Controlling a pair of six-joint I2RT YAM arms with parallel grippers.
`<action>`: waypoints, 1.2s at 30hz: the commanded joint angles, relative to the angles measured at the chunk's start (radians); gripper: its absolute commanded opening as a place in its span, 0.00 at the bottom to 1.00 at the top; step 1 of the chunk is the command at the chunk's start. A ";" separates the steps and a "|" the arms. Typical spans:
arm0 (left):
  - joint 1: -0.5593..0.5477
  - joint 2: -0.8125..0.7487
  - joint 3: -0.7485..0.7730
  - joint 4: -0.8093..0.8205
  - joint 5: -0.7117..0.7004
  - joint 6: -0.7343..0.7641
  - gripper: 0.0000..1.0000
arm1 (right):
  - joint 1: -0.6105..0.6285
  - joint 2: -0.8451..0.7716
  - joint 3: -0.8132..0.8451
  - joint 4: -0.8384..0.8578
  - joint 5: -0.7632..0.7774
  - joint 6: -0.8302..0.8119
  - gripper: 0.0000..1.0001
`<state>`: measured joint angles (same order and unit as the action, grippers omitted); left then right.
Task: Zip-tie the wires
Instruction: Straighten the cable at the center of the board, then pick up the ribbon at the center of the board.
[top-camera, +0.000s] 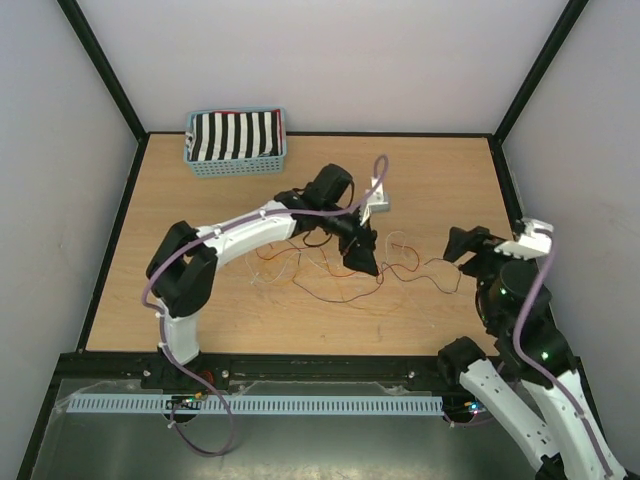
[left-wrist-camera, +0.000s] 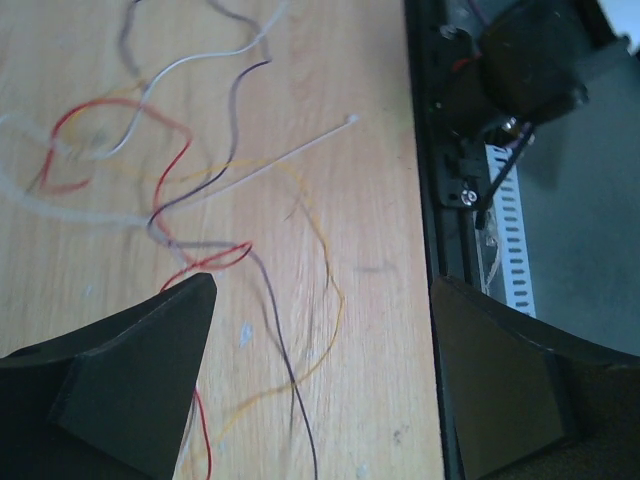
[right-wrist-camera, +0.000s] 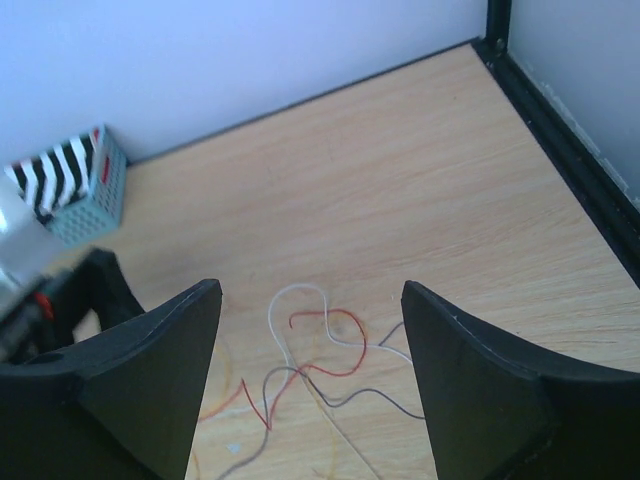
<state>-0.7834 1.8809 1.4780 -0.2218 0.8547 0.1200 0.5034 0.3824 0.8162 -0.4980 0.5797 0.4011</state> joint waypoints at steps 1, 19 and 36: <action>-0.045 0.090 0.046 0.047 0.214 0.261 0.91 | -0.004 -0.078 0.033 0.058 0.110 0.055 0.83; -0.205 0.428 0.366 0.044 0.391 0.449 0.68 | -0.003 -0.187 0.108 0.097 0.197 -0.028 0.81; -0.281 0.607 0.514 -0.001 0.183 0.488 0.50 | -0.003 -0.192 0.092 0.096 0.167 -0.026 0.81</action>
<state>-1.0485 2.4615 1.9579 -0.2024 1.0935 0.5476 0.5034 0.2008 0.9180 -0.4244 0.7536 0.3843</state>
